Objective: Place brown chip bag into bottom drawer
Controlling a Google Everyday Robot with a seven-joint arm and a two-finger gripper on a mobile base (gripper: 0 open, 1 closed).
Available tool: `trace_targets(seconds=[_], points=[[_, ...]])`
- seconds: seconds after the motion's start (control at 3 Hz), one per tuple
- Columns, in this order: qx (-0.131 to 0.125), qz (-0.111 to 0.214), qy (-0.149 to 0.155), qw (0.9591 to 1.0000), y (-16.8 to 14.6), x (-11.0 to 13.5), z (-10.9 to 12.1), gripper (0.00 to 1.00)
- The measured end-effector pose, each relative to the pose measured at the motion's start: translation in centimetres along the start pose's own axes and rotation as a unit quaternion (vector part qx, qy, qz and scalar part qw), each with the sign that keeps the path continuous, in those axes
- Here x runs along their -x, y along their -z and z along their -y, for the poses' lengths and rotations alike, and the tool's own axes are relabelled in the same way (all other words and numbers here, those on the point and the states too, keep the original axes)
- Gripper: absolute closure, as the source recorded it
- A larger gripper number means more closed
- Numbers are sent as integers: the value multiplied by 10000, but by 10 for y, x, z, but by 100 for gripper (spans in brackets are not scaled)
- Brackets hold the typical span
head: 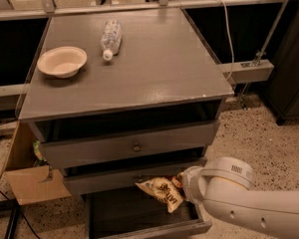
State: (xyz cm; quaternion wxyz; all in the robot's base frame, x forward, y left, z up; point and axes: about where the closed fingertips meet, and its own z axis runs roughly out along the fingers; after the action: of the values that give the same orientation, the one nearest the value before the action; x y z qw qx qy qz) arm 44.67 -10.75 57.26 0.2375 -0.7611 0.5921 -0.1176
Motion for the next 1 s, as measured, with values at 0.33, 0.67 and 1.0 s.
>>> trace_targets(seconds=[0.33, 0.67, 1.0], points=[[14, 82, 28, 10000, -24, -3, -8, 100], [128, 122, 67, 9998, -58, -1, -25, 100], [247, 121, 133, 9995, -93, 2, -47, 100]])
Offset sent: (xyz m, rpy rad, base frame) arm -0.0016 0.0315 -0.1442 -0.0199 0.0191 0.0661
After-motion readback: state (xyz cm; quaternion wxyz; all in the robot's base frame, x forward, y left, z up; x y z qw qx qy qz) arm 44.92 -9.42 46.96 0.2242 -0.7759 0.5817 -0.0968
